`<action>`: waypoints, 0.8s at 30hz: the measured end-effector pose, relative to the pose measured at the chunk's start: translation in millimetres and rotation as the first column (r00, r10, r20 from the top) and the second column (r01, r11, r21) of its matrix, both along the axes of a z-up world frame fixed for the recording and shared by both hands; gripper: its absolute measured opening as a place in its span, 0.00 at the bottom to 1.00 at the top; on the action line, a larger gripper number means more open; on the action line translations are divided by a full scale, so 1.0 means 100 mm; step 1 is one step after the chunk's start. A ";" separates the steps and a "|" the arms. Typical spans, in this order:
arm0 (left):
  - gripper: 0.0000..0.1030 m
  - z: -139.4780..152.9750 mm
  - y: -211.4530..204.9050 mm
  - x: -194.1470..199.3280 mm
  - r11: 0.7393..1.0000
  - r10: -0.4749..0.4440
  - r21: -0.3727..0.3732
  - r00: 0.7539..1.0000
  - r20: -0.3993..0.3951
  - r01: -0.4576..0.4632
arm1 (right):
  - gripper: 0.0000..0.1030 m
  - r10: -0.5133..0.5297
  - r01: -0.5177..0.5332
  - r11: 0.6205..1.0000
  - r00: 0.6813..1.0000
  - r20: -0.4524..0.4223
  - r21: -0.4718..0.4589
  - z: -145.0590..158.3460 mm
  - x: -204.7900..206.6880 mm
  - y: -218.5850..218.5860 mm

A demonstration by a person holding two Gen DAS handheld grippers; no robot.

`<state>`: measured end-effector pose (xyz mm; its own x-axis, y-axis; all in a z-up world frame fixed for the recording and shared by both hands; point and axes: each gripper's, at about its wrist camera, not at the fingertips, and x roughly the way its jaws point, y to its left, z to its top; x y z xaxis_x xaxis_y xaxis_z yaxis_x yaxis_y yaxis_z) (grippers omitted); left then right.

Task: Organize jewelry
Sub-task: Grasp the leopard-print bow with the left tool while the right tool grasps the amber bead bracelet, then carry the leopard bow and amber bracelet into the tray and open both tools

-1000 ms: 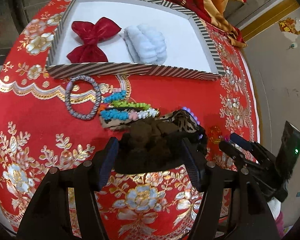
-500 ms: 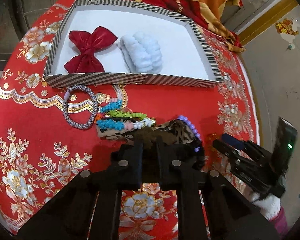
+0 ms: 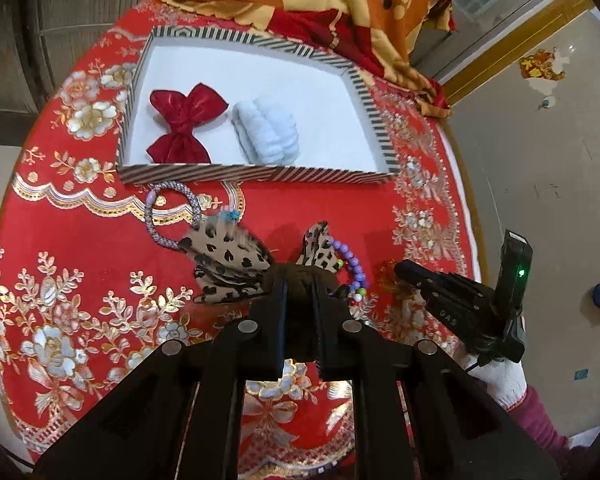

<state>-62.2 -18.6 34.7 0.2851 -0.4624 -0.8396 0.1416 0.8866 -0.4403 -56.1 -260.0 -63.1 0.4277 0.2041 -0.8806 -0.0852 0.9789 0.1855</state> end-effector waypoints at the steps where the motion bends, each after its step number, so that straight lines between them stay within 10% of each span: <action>1: 0.09 0.03 0.02 -0.01 1.000 0.000 -0.012 1.000 -0.001 0.000 | 0.08 -0.012 0.012 1.000 1.000 0.013 0.021 0.07 -0.04 -0.03; 24: 0.09 0.71 0.30 0.11 0.999 0.037 -0.034 0.990 0.135 -0.033 | 0.08 -0.034 0.009 0.992 0.979 0.203 0.123 1.10 -0.15 -0.01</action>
<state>-51.6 10.9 105.3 0.4115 -0.4756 -0.7774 0.1709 0.8782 -0.4468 -71.1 -260.9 47.1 0.6015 0.2927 -0.7433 -0.1131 0.9523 0.2835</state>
